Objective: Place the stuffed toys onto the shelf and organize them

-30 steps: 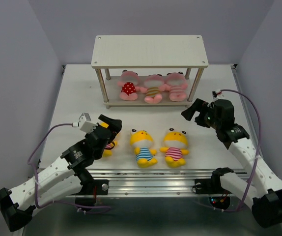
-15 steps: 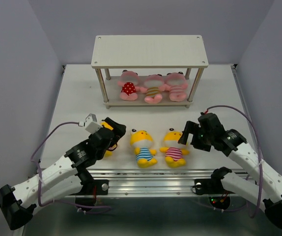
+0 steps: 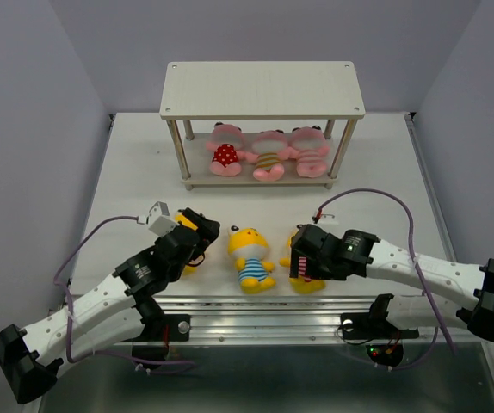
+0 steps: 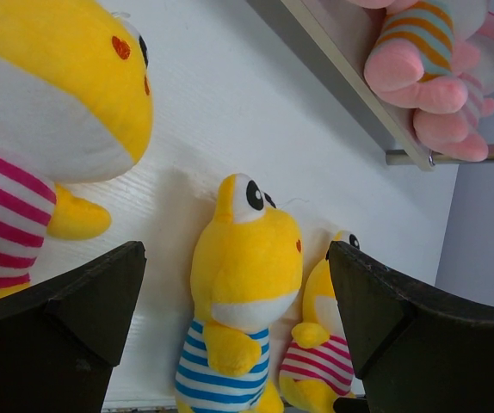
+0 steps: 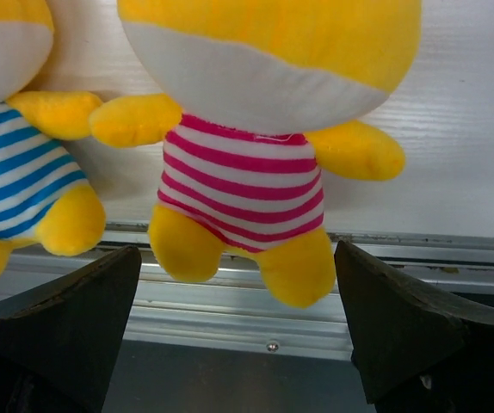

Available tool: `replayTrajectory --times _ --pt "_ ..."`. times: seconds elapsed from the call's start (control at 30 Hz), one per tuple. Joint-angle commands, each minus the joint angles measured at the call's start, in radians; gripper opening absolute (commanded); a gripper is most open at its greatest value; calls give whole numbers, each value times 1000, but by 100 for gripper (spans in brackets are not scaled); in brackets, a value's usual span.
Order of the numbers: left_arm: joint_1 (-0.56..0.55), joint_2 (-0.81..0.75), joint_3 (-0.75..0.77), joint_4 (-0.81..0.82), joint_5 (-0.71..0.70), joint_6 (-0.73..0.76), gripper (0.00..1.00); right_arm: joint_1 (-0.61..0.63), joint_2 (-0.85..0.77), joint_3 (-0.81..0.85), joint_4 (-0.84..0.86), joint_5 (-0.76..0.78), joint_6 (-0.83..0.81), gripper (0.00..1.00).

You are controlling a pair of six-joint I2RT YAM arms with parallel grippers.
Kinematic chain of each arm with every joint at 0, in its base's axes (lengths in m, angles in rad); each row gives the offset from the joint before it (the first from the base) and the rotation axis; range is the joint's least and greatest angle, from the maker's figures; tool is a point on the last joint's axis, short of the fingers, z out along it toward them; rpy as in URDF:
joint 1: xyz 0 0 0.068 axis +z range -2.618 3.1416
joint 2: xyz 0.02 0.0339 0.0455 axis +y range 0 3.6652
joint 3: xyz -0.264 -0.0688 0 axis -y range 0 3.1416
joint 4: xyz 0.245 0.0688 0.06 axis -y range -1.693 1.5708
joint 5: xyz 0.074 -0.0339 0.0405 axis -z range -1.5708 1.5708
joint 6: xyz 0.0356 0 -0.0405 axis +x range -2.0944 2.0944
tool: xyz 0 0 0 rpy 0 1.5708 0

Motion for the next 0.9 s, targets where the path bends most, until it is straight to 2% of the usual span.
replayTrajectory --times 0.0,0.23,0.47,0.63,0.73,0.77,0.87 --pt "0 -13 -16 6 -14 -4 99 44 28 56 -69 105 111 100" --pt "0 -17 -27 15 -11 -7 99 62 33 -4 6 79 139 100" --pt "0 -22 -30 23 -8 -6 99 62 63 -24 121 142 134 100" --pt "0 -33 -27 6 -21 -9 99 62 147 -18 110 199 154 100" --pt "0 -42 -25 0 -27 -12 99 62 183 -13 110 203 151 91" --pt "0 -45 -25 -2 -28 -13 99 62 195 -15 110 202 152 80" --pt "2 -48 -24 -9 -34 -15 99 62 200 -12 92 216 166 57"
